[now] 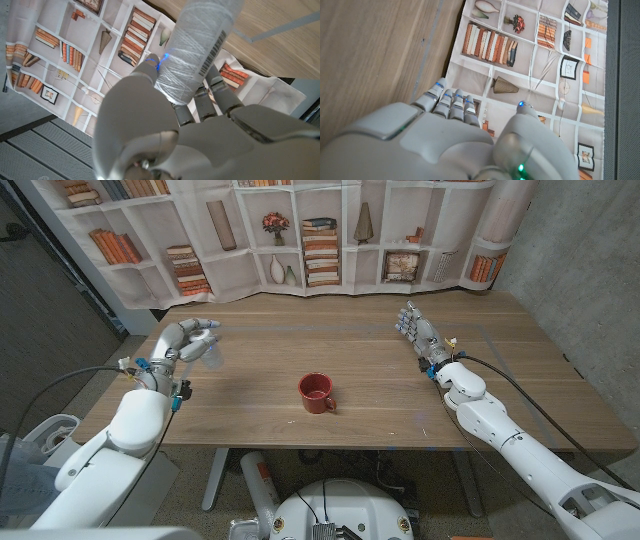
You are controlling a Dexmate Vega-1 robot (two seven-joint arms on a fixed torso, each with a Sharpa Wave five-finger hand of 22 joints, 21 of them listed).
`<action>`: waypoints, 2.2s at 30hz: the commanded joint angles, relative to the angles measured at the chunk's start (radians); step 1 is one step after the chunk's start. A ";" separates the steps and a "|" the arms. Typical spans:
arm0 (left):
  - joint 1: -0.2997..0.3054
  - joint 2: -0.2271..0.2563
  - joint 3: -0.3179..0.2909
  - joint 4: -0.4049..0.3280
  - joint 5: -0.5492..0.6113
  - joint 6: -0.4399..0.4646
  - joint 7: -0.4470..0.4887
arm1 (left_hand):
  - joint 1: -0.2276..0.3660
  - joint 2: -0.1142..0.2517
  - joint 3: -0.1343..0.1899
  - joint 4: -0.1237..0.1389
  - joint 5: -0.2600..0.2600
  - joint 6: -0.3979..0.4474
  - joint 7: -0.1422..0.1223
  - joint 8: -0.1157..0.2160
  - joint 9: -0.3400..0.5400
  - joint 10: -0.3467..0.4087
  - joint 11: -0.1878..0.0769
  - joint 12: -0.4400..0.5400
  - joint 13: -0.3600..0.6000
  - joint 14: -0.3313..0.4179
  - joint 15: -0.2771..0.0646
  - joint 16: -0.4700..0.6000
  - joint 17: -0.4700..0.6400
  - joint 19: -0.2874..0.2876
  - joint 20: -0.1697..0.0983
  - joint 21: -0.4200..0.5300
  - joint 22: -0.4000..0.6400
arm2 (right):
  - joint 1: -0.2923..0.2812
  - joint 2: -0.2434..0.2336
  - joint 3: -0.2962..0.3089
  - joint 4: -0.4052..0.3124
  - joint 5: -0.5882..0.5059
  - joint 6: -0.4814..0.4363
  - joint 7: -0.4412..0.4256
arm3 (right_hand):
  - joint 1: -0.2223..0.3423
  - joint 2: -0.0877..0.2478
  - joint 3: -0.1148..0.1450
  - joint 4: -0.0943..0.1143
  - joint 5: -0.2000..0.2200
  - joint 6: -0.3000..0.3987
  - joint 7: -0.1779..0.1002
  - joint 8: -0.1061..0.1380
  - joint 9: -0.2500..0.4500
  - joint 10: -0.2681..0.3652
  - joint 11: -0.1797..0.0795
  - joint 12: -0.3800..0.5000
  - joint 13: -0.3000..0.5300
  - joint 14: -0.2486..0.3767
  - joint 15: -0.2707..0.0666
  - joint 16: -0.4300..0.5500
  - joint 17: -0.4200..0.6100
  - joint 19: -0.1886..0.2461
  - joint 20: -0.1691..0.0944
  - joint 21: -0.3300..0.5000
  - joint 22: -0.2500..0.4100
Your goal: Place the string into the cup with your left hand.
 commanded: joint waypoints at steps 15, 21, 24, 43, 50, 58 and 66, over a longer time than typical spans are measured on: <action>-0.072 0.032 0.025 -0.002 -0.001 0.010 -0.047 | 0.040 0.048 0.010 0.000 0.007 0.009 0.002 0.000 0.002 0.019 0.000 -0.007 0.015 0.077 -0.109 -0.004 0.009 -0.006 -0.001 0.023 -0.001 | -0.031 -0.020 0.014 -0.043 0.003 -0.006 -0.020 | -0.001 0.007 0.000 -0.003 0.002 0.007 0.009 0.001 0.003 0.006 0.004 0.001 0.006 0.007 0.005 0.000 0.003 -0.003 0.003 -0.002 0.002; -0.095 0.049 0.048 0.001 0.002 0.018 -0.062 | 0.040 0.048 0.012 0.000 0.007 0.010 0.003 -0.001 0.002 0.020 0.001 -0.009 0.018 0.079 -0.111 -0.005 0.011 -0.007 -0.003 0.027 -0.002 | -0.034 -0.021 0.018 -0.045 0.007 -0.001 -0.019 | 0.000 0.008 0.000 -0.004 0.002 0.007 0.010 0.001 0.003 0.006 0.004 0.001 0.006 0.007 0.005 0.000 0.003 -0.003 0.003 -0.001 0.002; -0.104 0.058 0.056 0.005 -0.003 0.015 -0.074 | 0.040 0.047 0.013 -0.001 0.007 0.009 0.004 -0.002 0.002 0.017 0.003 -0.011 0.020 0.081 -0.113 -0.005 0.012 -0.007 -0.003 0.030 -0.002 | -0.035 -0.021 0.018 -0.044 0.008 0.000 -0.018 | 0.000 0.009 0.000 -0.004 0.002 0.007 0.010 0.001 0.003 0.005 0.004 0.001 0.006 0.007 0.005 0.000 0.003 -0.003 0.003 -0.001 0.002; -0.143 0.102 0.091 0.046 -0.029 -0.056 -0.109 | 0.037 0.045 0.019 -0.001 0.007 0.010 0.003 -0.004 0.003 0.020 0.000 -0.019 0.029 0.081 -0.114 -0.010 0.018 -0.016 -0.005 0.043 -0.005 | -0.034 -0.016 0.017 -0.043 0.006 -0.001 -0.028 | 0.000 0.011 -0.001 -0.005 0.001 0.006 0.010 0.001 0.003 0.005 0.005 0.001 0.006 0.007 0.005 -0.001 0.003 -0.004 0.002 -0.001 0.002; -0.141 0.114 0.095 0.063 -0.062 -0.111 -0.131 | 0.037 0.044 0.021 -0.002 0.007 0.011 0.003 -0.004 0.003 0.024 -0.001 -0.021 0.032 0.083 -0.115 -0.010 0.020 -0.018 -0.005 0.048 -0.006 | -0.030 -0.007 0.013 -0.036 0.003 0.005 -0.031 | 0.000 0.012 -0.001 -0.006 0.001 0.006 0.010 0.001 0.003 0.005 0.004 0.001 0.006 0.007 0.005 0.000 0.003 -0.004 0.001 -0.001 0.002; -0.143 0.137 0.108 0.068 -0.057 -0.140 -0.134 | 0.035 0.043 0.023 -0.002 0.007 0.013 0.003 -0.004 0.003 0.025 -0.001 -0.025 0.036 0.084 -0.114 -0.012 0.022 -0.021 -0.006 0.054 -0.007 | -0.030 -0.005 0.010 -0.042 -0.004 0.001 -0.042 | 0.001 0.012 -0.001 -0.007 0.000 0.007 0.010 0.001 0.003 0.005 0.006 0.001 0.006 0.007 0.005 -0.001 0.003 -0.004 0.001 -0.001 0.002; -0.162 0.152 0.132 0.078 -0.062 -0.163 -0.136 | 0.033 0.041 0.025 -0.002 0.006 0.013 0.002 -0.005 0.003 0.027 -0.005 -0.028 0.040 0.085 -0.117 -0.013 0.024 -0.023 -0.006 0.060 -0.008 | -0.031 -0.001 0.009 -0.043 -0.005 0.005 -0.044 | 0.001 0.013 -0.002 -0.007 0.000 0.006 0.009 0.001 0.003 0.004 0.004 0.001 0.006 0.006 0.005 -0.001 0.003 -0.004 0.001 -0.001 0.002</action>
